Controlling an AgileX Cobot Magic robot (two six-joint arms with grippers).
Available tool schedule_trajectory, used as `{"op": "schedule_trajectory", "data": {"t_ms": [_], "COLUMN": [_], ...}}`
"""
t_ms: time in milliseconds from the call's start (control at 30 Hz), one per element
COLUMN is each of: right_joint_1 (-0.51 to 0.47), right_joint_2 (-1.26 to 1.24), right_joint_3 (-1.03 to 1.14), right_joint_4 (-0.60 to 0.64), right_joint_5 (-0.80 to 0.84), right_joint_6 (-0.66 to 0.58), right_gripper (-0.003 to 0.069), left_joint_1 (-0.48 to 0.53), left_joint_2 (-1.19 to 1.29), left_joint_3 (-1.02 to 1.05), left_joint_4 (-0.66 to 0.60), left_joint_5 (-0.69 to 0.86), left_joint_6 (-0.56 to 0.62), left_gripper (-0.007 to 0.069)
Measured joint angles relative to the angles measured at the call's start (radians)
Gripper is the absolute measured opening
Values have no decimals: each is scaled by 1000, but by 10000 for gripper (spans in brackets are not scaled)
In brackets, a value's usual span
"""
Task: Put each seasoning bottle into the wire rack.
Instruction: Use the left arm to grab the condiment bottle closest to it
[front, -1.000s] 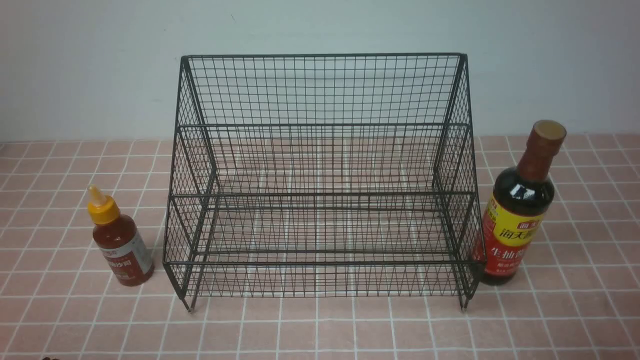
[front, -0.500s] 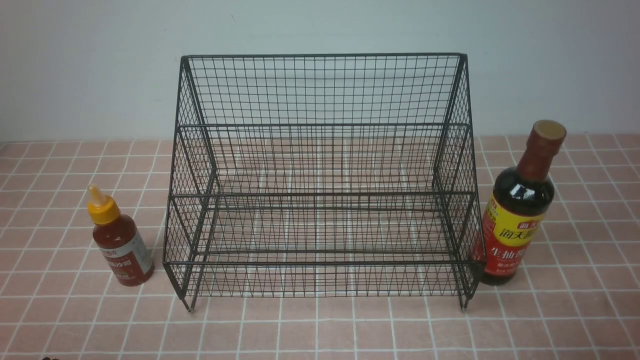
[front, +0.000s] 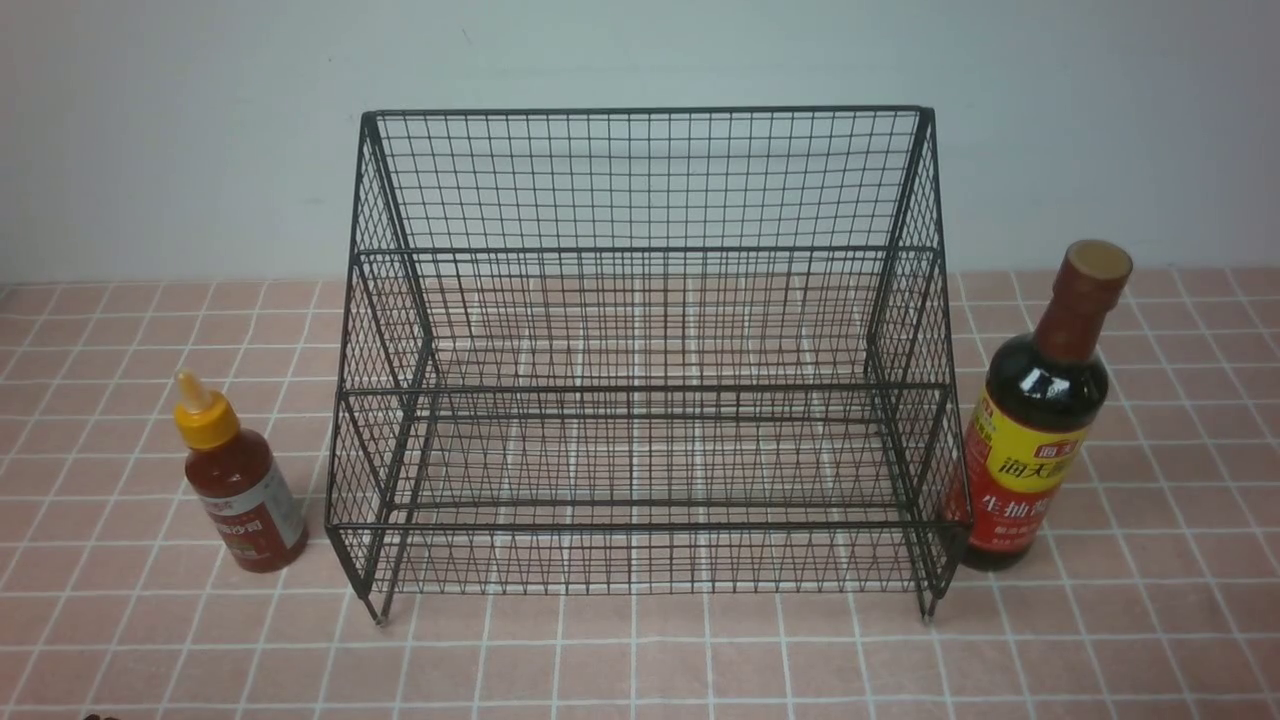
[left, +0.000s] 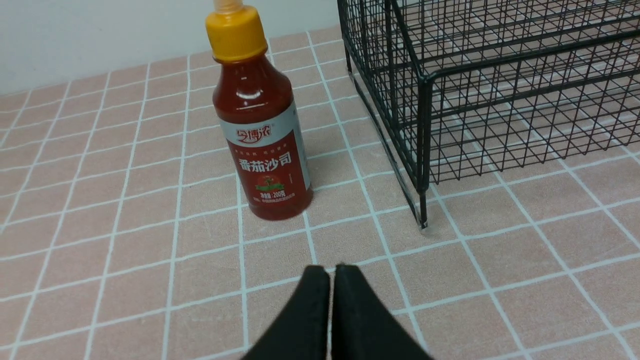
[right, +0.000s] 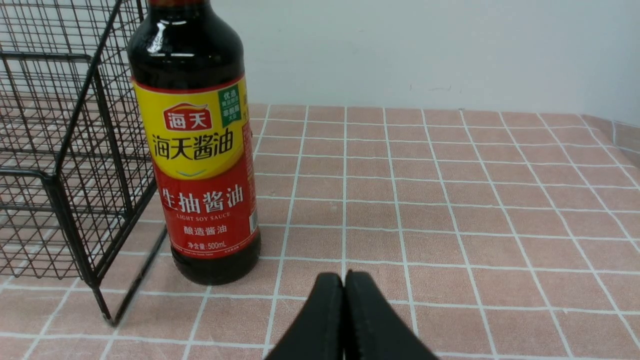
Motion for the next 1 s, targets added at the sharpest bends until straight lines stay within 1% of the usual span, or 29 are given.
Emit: {"op": "schedule_trajectory", "data": {"t_ms": [100,267,333,367,433,500,533,567,600,667,767,800,900,933,967,1000], "right_joint_1": [0,0,0,0,0,0,0,0,0,0,0,0,0,0,0,0], "right_joint_2": [0,0,0,0,0,0,0,0,0,0,0,0,0,0,0,0], "right_joint_3": [0,0,0,0,0,0,0,0,0,0,0,0,0,0,0,0], "right_joint_4": [0,0,0,0,0,0,0,0,0,0,0,0,0,0,0,0], "right_joint_5": [0,0,0,0,0,0,0,0,0,0,0,0,0,0,0,0], "right_joint_6": [0,0,0,0,0,0,0,0,0,0,0,0,0,0,0,0], "right_gripper": [-11,-11,-11,-11,-11,-11,-11,-11,-11,-11,-11,-11,-11,-11,-11,-11], "left_joint_1": [0,0,0,0,0,0,0,0,0,0,0,0,0,0,0,0], "left_joint_2": [0,0,0,0,0,0,0,0,0,0,5,26,124,188,211,283], "left_joint_3": [2,3,3,3,3,3,3,3,4,4,0,-13,-57,-79,-87,-109], "left_joint_4": [-7,-143,-239,-246,-325,-348,-380,-385,-399,-402,-383,-362,-287,-245,-239,-193], "left_joint_5": [-21,-110,-169,-175,-262,-305,-363,-379,-471,-645,-810,-831,-829,-827,-827,-826], "left_joint_6": [0,-45,-62,-62,-68,-70,-71,-72,-74,-84,-88,-88,-83,-81,-81,-81], "left_gripper": [-6,-6,-6,-6,-6,-6,-6,-6,-6,-6,-6,-6,-6,-6,-6,-6]}}
